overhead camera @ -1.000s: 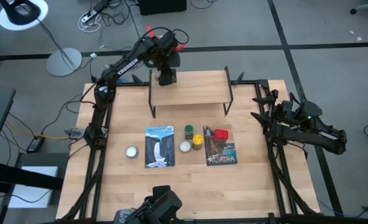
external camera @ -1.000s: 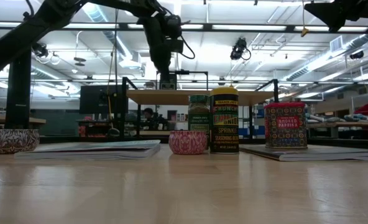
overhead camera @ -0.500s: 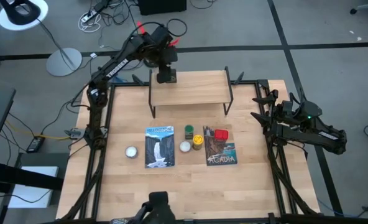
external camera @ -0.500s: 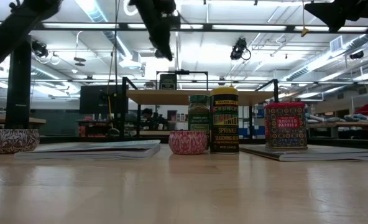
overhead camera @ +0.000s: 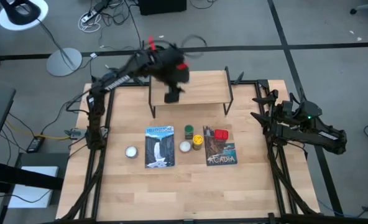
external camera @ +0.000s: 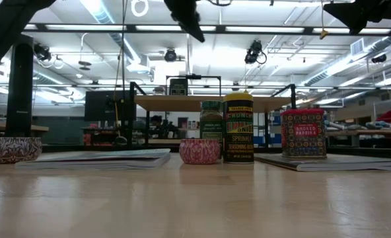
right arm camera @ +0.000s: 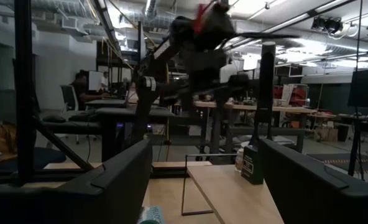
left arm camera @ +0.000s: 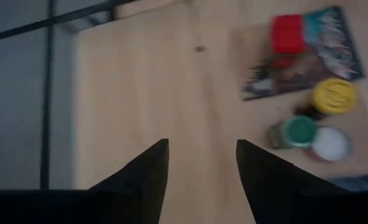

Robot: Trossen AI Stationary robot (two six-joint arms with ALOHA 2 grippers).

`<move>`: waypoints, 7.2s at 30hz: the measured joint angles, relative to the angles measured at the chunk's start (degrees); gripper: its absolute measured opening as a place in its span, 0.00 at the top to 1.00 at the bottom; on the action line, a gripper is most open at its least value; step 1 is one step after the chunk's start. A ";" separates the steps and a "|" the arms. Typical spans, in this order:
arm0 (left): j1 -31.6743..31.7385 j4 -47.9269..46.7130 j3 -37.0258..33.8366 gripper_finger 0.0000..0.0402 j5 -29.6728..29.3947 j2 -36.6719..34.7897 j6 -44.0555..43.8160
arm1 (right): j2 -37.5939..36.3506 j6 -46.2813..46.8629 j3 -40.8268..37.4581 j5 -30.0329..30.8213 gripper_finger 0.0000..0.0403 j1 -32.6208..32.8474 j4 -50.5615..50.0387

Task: Shelf spices
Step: Put the green spice on the shelf

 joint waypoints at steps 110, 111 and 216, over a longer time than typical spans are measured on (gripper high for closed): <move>-15.81 8.65 -16.91 0.51 -6.14 2.72 -18.51 | 0.01 1.18 0.00 0.03 0.27 0.00 1.31; -15.81 6.73 -14.35 0.51 -6.97 2.71 -17.76 | 0.01 1.18 0.00 0.03 0.27 0.00 1.31; -0.10 2.29 2.51 1.00 -10.90 9.35 -15.40 | 0.03 -1.21 0.00 0.02 0.27 0.01 2.27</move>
